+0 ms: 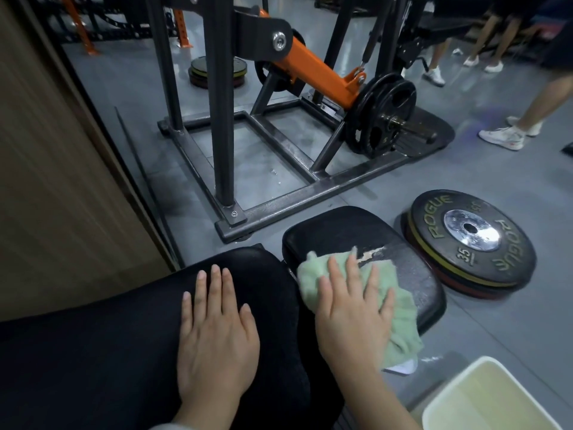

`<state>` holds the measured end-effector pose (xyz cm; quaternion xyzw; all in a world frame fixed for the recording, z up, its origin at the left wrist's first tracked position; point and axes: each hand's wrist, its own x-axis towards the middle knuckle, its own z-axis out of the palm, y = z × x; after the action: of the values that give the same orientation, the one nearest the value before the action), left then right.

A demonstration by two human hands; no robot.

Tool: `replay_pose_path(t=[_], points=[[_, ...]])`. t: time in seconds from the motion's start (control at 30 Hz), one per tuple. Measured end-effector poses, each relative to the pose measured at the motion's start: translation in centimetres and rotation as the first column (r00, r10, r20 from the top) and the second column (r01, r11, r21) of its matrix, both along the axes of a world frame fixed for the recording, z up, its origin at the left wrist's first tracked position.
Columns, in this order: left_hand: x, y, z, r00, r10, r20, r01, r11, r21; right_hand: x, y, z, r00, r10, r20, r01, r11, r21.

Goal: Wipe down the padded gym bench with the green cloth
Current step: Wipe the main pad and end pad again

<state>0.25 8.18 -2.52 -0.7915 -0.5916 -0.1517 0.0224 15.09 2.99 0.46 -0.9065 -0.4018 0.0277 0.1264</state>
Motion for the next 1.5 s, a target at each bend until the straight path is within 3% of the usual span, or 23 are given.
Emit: replay_pose_path(t=[0.13,0.23,0.3,0.37,0.47,0.73,0.8,0.93,1.03,1.13,1.3,1.5], points=[[0.1,0.0,0.1,1.000,0.000,0.003,0.000,1.000,-0.006,-1.0,-3.2,-0.8,0.963,0.263,-0.061,-0.241,0.938,0.249],[0.2,0.0,0.2,1.000,-0.008,0.005,0.008,1.000,-0.004,-0.1,-2.6,0.1,0.852,0.502,-0.152,-0.417,0.825,0.382],[0.1,0.0,0.2,1.000,-0.021,0.010,0.020,1.000,0.004,0.0,-1.0,1.0,0.700,0.615,-0.363,-0.501,0.785,0.365],[0.0,0.0,0.1,0.999,-0.032,0.005,0.032,0.999,0.007,-0.5,0.7,1.2,0.649,0.645,-0.403,-0.620,0.755,0.210],[0.0,0.2,0.1,1.000,-0.018,-0.009,0.018,1.000,0.008,-1.2,2.8,1.1,0.652,0.703,-0.286,-0.717,0.693,0.069],[0.0,0.4,0.1,1.000,-0.015,-0.017,0.014,0.999,-0.030,-1.7,9.5,1.7,0.646,0.690,-0.327,-0.727,0.687,0.013],[-0.1,0.4,0.0,0.999,-0.040,-0.026,0.039,0.999,-0.036,-1.6,7.6,1.5,0.660,0.682,-0.315,-0.713,0.701,0.024],[-0.4,0.3,0.0,0.998,-0.070,-0.008,0.070,0.997,-0.028,-1.5,-0.3,0.5,0.716,0.694,-0.078,-0.695,0.719,0.017],[-0.3,0.2,0.3,0.998,-0.062,0.021,0.063,0.996,-0.065,-1.0,-2.4,-0.1,0.686,0.712,-0.149,-0.714,0.699,0.050],[-0.3,0.5,0.3,0.996,-0.087,-0.013,0.086,0.994,-0.068,-0.8,-0.1,0.7,0.674,0.726,-0.140,-0.730,0.683,0.030],[0.2,0.1,1.4,0.998,-0.049,-0.032,0.042,0.981,-0.191,-1.1,3.6,1.0,0.685,0.682,-0.255,-0.706,0.708,-0.003],[0.3,-0.1,2.3,0.999,-0.044,0.015,0.046,0.972,-0.229,-2.2,3.2,-0.3,0.760,0.632,-0.147,-0.635,0.772,0.037]])
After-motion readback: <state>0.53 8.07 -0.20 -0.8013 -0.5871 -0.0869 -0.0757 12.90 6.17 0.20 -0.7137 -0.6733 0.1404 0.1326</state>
